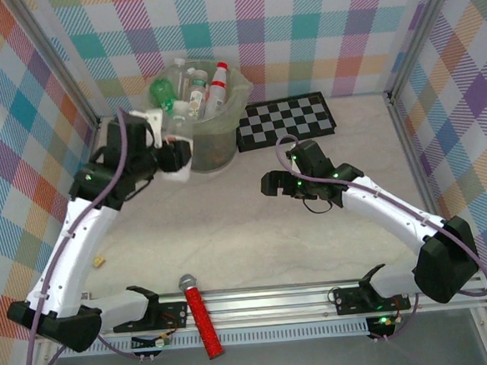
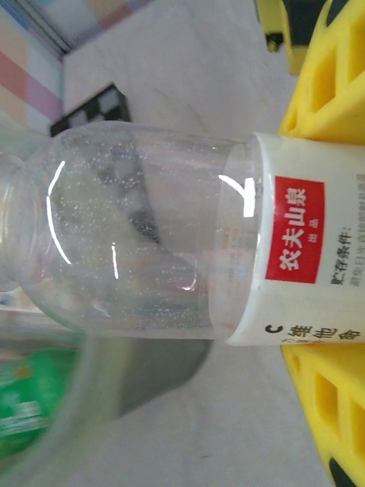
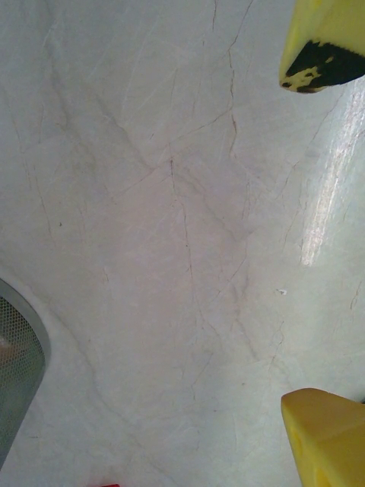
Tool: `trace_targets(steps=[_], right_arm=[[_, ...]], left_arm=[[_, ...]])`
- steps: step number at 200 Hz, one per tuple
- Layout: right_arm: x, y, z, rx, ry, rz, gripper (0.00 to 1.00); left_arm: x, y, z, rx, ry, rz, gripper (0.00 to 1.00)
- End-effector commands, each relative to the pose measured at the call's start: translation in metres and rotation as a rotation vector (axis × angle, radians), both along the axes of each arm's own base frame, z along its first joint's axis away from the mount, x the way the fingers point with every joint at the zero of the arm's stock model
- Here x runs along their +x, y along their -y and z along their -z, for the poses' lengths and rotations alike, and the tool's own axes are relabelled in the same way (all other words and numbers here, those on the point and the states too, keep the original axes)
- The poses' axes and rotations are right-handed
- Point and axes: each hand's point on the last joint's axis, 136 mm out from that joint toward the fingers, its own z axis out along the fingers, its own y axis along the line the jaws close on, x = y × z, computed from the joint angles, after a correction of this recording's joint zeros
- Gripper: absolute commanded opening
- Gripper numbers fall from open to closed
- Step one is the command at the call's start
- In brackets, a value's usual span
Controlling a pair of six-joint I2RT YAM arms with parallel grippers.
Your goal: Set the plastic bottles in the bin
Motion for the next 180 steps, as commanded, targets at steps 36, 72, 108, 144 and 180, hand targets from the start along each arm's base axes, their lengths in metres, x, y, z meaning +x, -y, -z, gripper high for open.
trace_targets(steps=[36,72,108,144,180], right_arm=[[-0.005,0.002,-0.010,0.029,0.007,0.002,0.99],[-0.009,0.002,-0.010,0.038,0.004,-0.005,0.99],[-0.012,0.005,-0.006,0.052,-0.001,0.010,0.99],[-0.014,0.008,-0.007,0.046,0.002,0.015,0.99],[-0.014,0.010,-0.009,0.041,0.010,0.020,0.99]], left_arm=[[0.095,-0.031,-0.050,-0.116,0.113,-0.111,0.48],[0.149,-0.025,-0.048,-0.108,0.122,-0.101,0.48],[0.187,-0.021,-0.047,-0.078,0.125,-0.085,0.48],[0.211,-0.026,-0.023,-0.009,0.064,-0.101,0.48],[0.215,-0.031,0.019,0.024,-0.061,-0.100,0.44]])
